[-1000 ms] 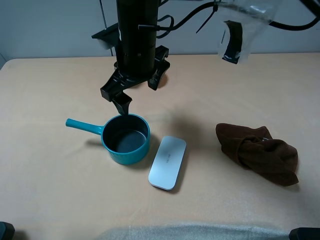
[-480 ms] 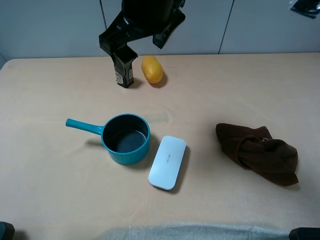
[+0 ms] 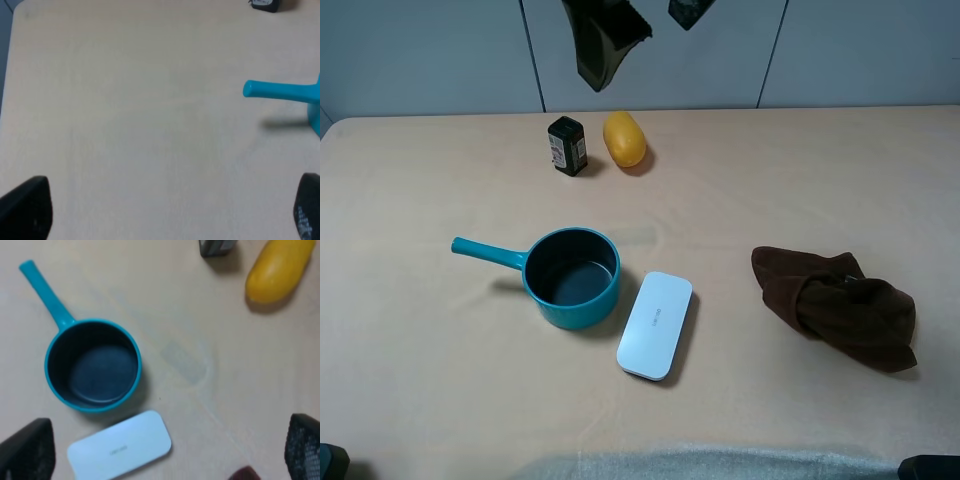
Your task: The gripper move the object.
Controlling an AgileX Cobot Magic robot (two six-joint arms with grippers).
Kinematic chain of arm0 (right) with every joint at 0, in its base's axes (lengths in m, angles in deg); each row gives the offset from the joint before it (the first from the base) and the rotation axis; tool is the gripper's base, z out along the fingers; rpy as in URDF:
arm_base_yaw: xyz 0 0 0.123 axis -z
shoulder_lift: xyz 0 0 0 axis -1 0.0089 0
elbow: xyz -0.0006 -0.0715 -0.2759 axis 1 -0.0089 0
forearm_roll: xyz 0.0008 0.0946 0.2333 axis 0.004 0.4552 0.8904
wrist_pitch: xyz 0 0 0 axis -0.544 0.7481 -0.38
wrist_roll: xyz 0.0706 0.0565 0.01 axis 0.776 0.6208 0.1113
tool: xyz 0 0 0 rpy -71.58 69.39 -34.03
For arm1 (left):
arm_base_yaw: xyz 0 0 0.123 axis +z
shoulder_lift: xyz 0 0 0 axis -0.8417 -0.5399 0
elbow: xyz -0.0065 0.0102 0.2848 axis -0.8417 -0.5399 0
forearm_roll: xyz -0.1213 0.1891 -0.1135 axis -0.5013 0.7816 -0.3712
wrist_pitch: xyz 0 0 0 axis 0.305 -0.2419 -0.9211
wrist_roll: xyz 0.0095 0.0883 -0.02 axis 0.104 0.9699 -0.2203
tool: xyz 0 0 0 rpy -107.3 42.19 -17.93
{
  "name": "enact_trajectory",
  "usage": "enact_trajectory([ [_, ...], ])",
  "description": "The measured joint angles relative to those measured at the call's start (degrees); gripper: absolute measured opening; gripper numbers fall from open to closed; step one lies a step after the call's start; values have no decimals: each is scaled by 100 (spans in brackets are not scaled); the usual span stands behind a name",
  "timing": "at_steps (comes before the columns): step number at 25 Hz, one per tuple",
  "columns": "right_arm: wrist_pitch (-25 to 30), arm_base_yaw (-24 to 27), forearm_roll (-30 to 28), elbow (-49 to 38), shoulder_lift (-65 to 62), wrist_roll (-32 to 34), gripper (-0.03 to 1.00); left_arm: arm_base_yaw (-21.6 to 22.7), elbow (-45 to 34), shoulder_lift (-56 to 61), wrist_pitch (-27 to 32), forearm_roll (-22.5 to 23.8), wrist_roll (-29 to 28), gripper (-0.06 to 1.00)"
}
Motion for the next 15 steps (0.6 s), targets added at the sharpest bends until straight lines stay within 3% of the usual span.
enact_trajectory([
  [15,12,0,-298,-1875,-2303,113,69,0,0,0,0,0,0,96],
])
